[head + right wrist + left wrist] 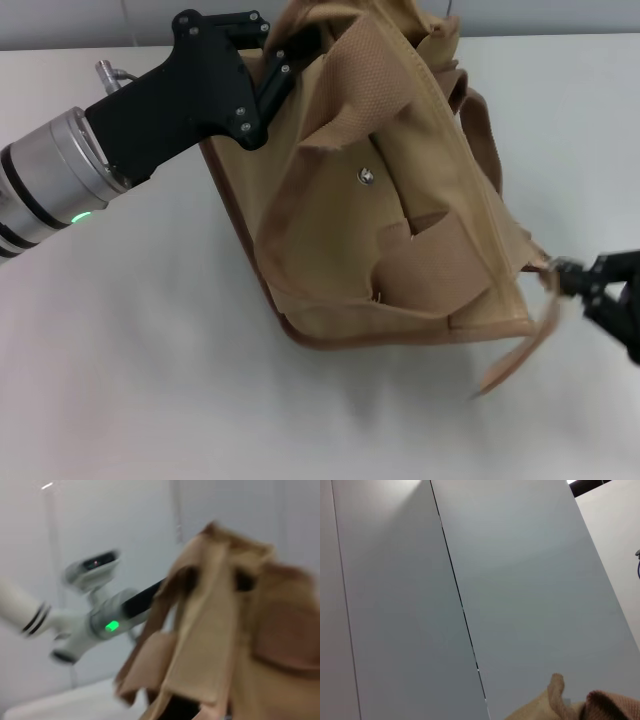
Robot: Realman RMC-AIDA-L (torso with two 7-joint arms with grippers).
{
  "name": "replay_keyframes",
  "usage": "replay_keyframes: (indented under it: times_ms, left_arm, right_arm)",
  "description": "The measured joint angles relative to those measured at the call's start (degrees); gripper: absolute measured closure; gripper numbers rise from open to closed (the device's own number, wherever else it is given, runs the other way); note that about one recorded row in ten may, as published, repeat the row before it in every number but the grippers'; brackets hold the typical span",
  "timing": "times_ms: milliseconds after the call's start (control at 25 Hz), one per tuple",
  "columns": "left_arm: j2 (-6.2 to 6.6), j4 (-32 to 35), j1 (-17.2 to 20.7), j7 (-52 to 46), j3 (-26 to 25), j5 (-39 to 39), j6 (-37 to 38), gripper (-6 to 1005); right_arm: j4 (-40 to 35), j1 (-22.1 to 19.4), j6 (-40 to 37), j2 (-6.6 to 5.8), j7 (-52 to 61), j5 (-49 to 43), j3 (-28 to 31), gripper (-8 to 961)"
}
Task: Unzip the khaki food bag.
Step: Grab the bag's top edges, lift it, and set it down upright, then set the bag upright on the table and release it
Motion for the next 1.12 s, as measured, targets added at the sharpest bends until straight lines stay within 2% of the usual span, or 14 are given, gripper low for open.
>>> replay_keyframes:
  times_ms: [160,240,400,560,680,760,1120]
  left_arm:
    - [0.00,0.2,0.2,0.0,0.0,0.0,0.2,944]
    - [0.00,0.3,0.2,0.0,-0.1,0.0,0.2,944]
    - [0.00,0.3,0.3,0.0,-0.3,0.0,0.3,943]
    - [-0.01,0.3,0.3,0.0,-0.4,0.0,0.3,943]
    - [-0.01,0.3,0.3,0.0,-0.4,0.0,0.3,944]
    - [-0.01,0.3,0.3,0.0,-0.5,0.0,0.4,944]
    - [0.00,0.3,0.5,-0.2,-0.4,-0.1,0.5,937]
  right_arm:
    - [0.0,0.5,-1.8,-0.22,4.6,0.0,7.9,932]
    - [0.0,0.5,-2.1,-0.43,5.0,0.0,9.1,925]
    - [-1.6,-0.2,-1.7,-1.15,5.3,-0.5,11.5,752]
    - [-3.2,-0.4,1.2,-0.95,1.9,-4.2,11.2,591]
    - [-3.7,0.5,3.7,0.29,-0.6,-8.3,10.7,472]
    - [-3.6,1.9,8.2,1.16,-1.4,-10.3,9.2,432]
    - [4.0,7.1,11.9,1.24,-6.6,-7.2,7.5,253]
